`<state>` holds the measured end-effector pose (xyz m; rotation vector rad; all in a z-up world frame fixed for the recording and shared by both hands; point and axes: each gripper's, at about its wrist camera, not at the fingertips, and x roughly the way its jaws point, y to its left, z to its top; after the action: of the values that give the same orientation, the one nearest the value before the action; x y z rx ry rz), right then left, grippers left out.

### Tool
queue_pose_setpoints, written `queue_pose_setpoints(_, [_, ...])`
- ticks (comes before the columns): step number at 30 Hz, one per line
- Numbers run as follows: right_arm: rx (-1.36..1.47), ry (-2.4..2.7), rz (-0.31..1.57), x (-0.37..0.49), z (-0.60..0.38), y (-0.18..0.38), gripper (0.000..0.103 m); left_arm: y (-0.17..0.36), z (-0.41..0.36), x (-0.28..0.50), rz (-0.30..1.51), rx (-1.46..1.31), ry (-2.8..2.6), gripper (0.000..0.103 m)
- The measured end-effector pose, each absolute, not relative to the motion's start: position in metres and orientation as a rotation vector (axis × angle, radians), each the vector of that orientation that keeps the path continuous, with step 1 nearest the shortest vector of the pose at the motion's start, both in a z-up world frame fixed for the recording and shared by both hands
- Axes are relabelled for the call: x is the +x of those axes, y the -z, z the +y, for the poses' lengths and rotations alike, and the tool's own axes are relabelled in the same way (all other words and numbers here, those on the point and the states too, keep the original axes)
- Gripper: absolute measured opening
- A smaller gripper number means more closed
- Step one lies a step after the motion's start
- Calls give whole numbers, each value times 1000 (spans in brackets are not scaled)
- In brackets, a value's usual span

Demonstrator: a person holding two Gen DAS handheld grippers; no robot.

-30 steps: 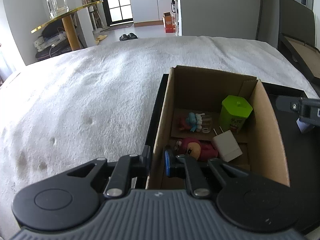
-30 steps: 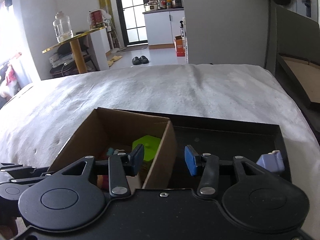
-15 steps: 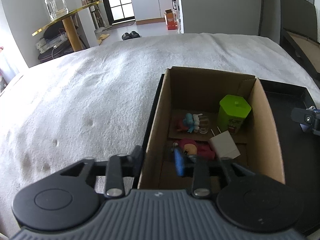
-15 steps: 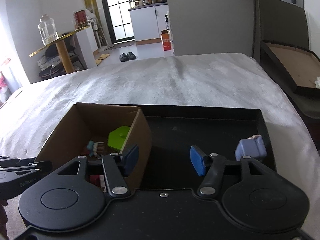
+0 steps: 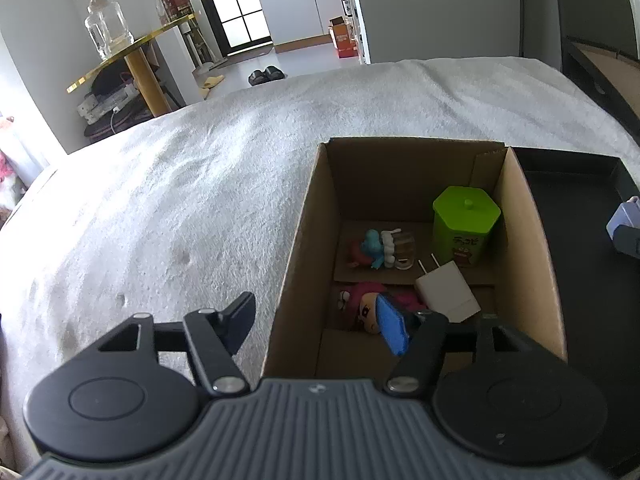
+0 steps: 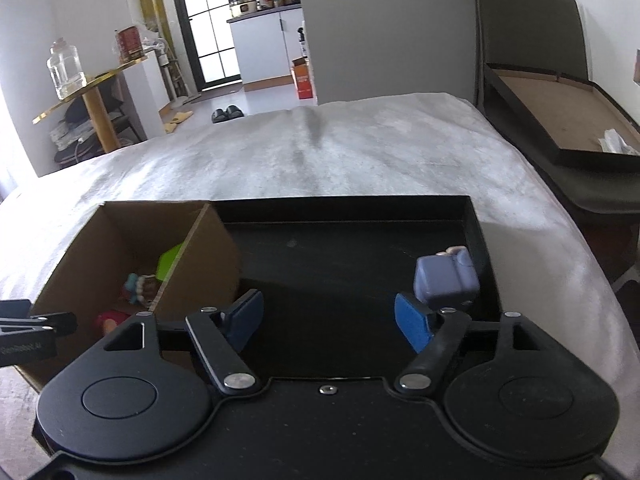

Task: Organize rigid objects
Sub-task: 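Move the right tool to the lavender block and grasp it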

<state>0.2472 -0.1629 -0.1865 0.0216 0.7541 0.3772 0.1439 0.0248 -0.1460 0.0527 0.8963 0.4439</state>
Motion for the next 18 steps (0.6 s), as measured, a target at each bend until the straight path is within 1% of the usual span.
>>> queue_pose_setpoints(1, [22,-372,751,248,-165,188,78,147,24,145,899,58,-448,66])
queue_pose_setpoints(3, [23,-363,740,249,-169,191,83,148,22,147,907,67,-456,67])
queue_pose_setpoints(5, [26,-359,736,251,-174,193,85,148,20,149,912,77,-459,67])
queue_pose_setpoints(11, [36,-347,753,258,-184,206,85,150,15,153,920,94,-463,71])
queue_pose_setpoints(18, [18,-305,727,268,-190,210,85,152,13,156,926,107,-469,72])
